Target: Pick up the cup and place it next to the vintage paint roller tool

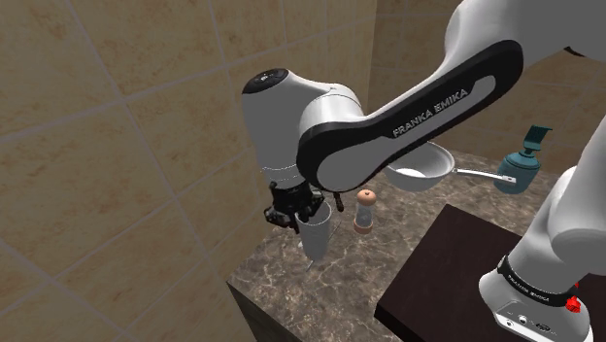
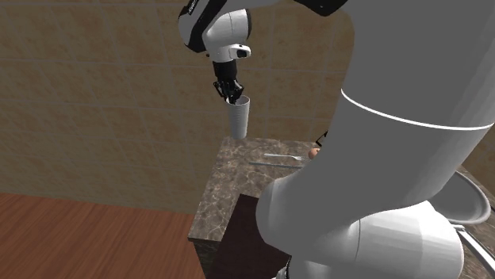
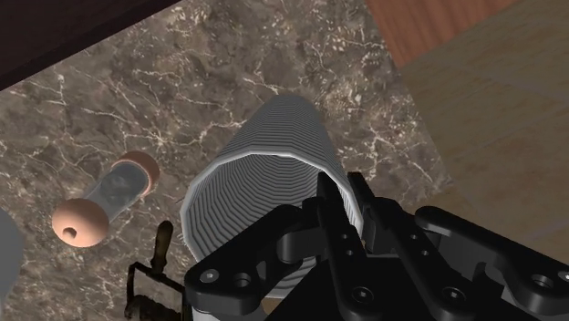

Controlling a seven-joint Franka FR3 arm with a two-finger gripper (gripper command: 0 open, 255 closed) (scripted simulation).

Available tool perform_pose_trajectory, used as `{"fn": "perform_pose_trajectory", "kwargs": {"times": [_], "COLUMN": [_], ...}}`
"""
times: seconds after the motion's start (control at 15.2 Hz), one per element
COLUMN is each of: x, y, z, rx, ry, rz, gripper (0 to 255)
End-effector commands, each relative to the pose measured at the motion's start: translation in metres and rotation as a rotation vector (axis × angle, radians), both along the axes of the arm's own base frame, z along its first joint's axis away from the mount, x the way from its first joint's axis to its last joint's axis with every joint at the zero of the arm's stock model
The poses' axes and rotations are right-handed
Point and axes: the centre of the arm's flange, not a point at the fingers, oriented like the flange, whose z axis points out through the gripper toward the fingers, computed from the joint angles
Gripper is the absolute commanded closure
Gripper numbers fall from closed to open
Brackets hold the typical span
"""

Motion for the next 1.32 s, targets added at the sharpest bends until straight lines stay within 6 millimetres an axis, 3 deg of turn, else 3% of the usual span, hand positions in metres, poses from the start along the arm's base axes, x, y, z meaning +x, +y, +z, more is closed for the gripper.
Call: {"fn": "perform_pose_trajectory", "kwargs": {"times": [0.0, 1.25], "x": [0.007, 0.092], "y": [-0.024, -0.260], "z": [0.000, 0.001], "rx": [0.001, 0.001], "ry": [0.000, 0.000], "rz": [0.002, 0.002], "gripper": [255, 255]}}
